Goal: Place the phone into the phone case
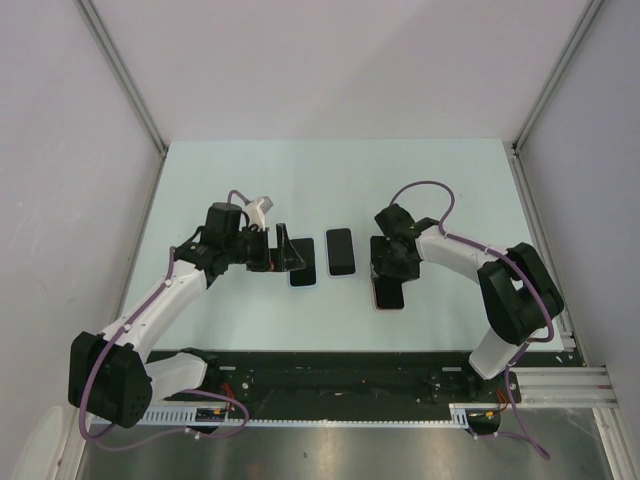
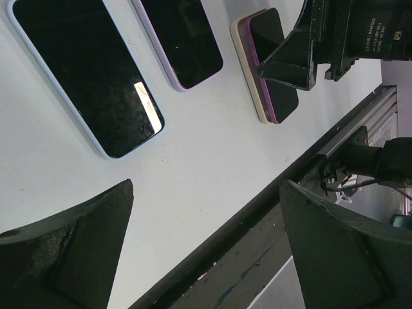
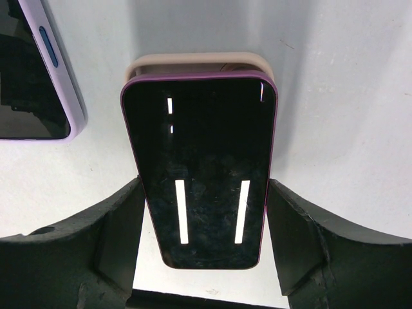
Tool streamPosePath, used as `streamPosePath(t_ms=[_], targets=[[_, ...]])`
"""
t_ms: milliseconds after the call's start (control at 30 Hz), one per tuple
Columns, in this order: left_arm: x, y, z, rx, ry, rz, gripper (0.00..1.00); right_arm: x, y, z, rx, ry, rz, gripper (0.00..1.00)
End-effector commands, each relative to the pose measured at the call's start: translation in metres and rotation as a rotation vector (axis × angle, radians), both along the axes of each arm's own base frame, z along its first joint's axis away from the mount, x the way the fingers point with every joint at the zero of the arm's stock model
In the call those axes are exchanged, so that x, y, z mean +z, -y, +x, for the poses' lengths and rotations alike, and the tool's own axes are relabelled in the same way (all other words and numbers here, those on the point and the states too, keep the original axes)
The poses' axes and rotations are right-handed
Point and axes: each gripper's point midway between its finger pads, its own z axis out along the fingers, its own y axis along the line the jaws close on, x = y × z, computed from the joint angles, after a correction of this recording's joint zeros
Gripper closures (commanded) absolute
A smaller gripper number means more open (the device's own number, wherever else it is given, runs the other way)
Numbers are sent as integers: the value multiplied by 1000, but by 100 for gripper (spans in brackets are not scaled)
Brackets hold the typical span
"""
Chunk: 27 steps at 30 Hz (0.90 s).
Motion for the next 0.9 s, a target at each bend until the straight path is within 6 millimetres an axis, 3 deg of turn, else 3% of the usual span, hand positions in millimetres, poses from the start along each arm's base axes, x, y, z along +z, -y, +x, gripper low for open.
streamPosePath(t_ms=[0,33,67,333,500,633,700,800,867], targets=[[18,4,6,-19,61,-38,1,13,-3,11,-13,74,9,27],[18,4,6,-22,64,-36,1,13,-2,12,-10,81,-2,26],[19,4,5,-24,67,-35,1,12,-1,13,-4,82,-4,1],[21,1,6,-17,86,-26,0,17,-3,14,0,98,5,0],[22,-1,7,-5,99,-17,0,39,4,25,-65,195,-7,0],[24,-2,8,2,114,-14,0,54,-7,26,3,243,69,0],[23,-3,9,9,118,-4,0,57,-4,24,-9,249,99,0],[22,-2,10,17,129,19,0,50,0,22,0,209,159,7],[20,2,6,2,124,24,0,41,13,25,-6,178,171,14]])
